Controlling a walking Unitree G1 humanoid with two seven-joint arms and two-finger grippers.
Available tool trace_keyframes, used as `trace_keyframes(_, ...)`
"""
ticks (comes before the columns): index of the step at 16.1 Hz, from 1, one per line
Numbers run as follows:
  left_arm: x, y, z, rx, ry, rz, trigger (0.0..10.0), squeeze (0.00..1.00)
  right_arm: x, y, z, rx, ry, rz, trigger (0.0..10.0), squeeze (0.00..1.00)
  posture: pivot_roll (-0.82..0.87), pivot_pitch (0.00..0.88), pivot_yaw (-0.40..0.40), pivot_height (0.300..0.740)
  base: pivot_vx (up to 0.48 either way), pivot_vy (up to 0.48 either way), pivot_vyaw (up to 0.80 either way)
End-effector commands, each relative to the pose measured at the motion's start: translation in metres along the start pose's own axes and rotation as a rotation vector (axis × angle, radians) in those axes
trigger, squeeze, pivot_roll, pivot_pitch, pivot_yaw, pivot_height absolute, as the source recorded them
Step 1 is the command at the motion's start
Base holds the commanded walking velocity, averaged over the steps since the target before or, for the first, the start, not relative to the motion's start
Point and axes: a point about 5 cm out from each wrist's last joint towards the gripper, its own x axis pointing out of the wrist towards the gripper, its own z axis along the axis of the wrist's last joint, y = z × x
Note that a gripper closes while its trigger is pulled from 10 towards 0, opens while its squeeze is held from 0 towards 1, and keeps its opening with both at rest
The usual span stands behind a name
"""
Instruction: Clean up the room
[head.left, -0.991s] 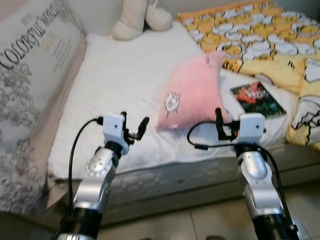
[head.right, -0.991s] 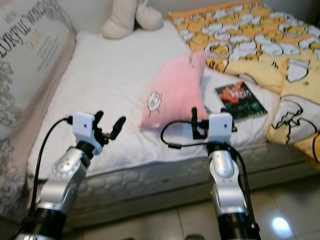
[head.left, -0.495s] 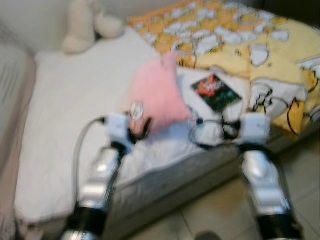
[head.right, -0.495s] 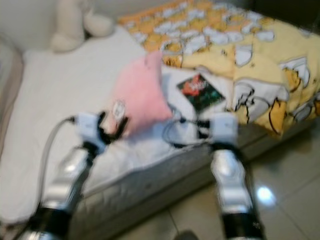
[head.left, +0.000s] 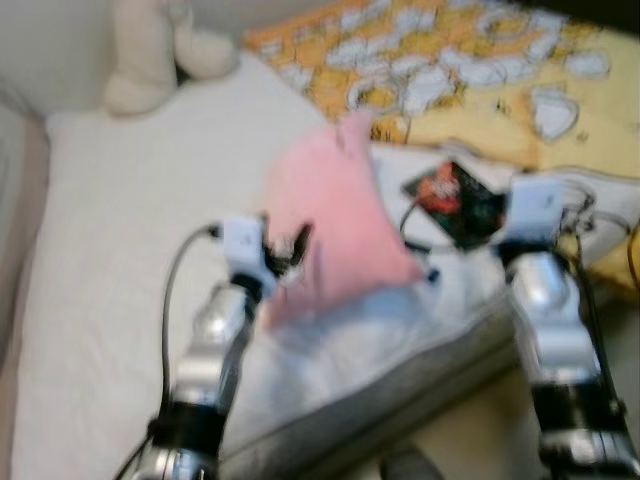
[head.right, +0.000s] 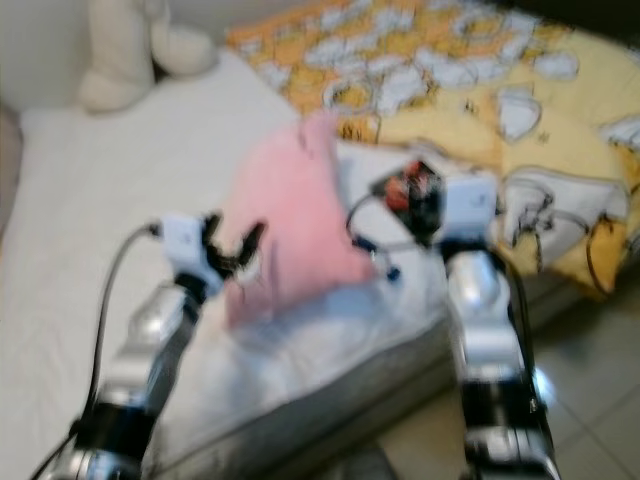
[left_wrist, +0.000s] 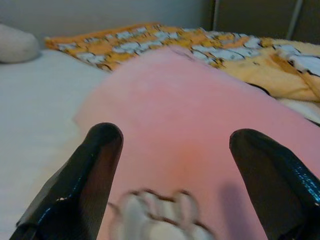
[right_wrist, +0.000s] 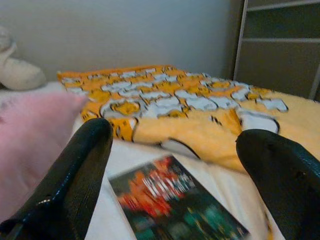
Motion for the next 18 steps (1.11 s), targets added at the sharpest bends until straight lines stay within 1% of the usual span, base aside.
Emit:
trace_keyframes(1,-0.004,0.018,-0.003,0.014,0.038,0.070,10.0,0.00,0.003,0.009,-0.001,0.057,0.018,0.034,10.0,0.00,-0.25,0.000,0.181,0.740,0.000,0.000,0.00)
trace_keyframes(2,-0.002,0.019,-0.004,0.003,0.059,0.075,10.0,0.00,0.003,0.005,-0.007,0.087,0.045,0.020,10.0,0.00,-0.25,0.000,0.179,0.740,0.000,0.000,0.00)
trace_keyframes(3,0.005,0.024,-0.009,-0.055,0.107,0.081,10.0,0.00,0.004,0.000,-0.021,0.121,0.108,-0.008,10.0,0.00,-0.25,0.000,0.178,0.740,0.000,0.000,0.00)
trace_keyframes(5,0.018,0.025,-0.017,-0.099,0.167,0.070,10.0,0.00,0.010,-0.006,-0.027,0.170,0.157,-0.028,10.0,0.00,-0.24,0.000,0.172,0.740,0.000,0.000,0.00)
trace_keyframes(6,0.023,0.025,-0.019,-0.132,0.193,0.061,10.0,0.00,0.012,-0.009,-0.027,0.175,0.165,-0.033,10.0,0.00,-0.24,0.000,0.174,0.740,0.000,0.000,0.00)
trace_keyframes(7,0.025,0.024,-0.020,-0.143,0.207,0.057,10.0,0.00,0.014,-0.011,-0.027,0.166,0.168,-0.039,10.0,0.00,-0.24,0.000,0.174,0.740,0.000,0.000,0.00)
trace_keyframes(8,0.037,0.023,-0.015,-0.165,0.221,0.040,10.0,0.00,0.018,-0.019,-0.029,0.147,0.177,-0.048,10.0,0.00,-0.24,0.000,0.177,0.740,0.000,0.000,0.00)
trace_keyframes(9,0.040,0.024,-0.012,-0.190,0.223,0.040,10.0,0.00,0.018,-0.022,-0.029,0.152,0.178,-0.050,10.0,0.00,-0.25,0.000,0.182,0.740,0.000,0.000,0.00)
trace_keyframes(10,0.044,0.028,-0.011,-0.234,0.227,0.059,10.0,0.00,0.020,-0.025,-0.031,0.161,0.188,-0.061,10.0,0.00,-0.25,0.000,0.186,0.740,0.000,0.000,0.00)
trace_keyframes(11,0.046,0.030,-0.011,-0.277,0.233,0.076,10.0,0.00,0.020,-0.027,-0.032,0.179,0.194,-0.065,10.0,0.00,-0.26,0.000,0.186,0.740,0.000,0.000,0.00)
trace_keyframes(13,0.048,0.033,-0.015,-0.326,0.258,0.107,10.0,0.00,0.019,-0.028,-0.035,0.211,0.211,-0.066,10.0,0.00,-0.27,0.000,0.188,0.740,0.000,0.000,0.00)
trace_keyframes(15,0.046,0.032,-0.024,-0.360,0.307,0.134,10.0,0.00,0.016,-0.028,-0.041,0.262,0.245,-0.055,10.0,0.00,-0.27,0.030,0.187,0.740,0.000,0.000,0.00)
trace_keyframes(17,0.043,0.029,-0.033,-0.422,0.350,0.150,10.0,0.00,0.019,-0.018,-0.045,0.304,0.278,0.001,10.0,0.00,-0.28,0.092,0.192,0.740,0.000,0.000,0.00)
trace_keyframes(18,0.042,0.028,-0.035,-0.429,0.356,0.153,10.0,0.00,0.019,-0.017,-0.044,0.313,0.280,0.011,10.0,0.00,-0.28,0.097,0.192,0.740,0.000,0.000,0.00)
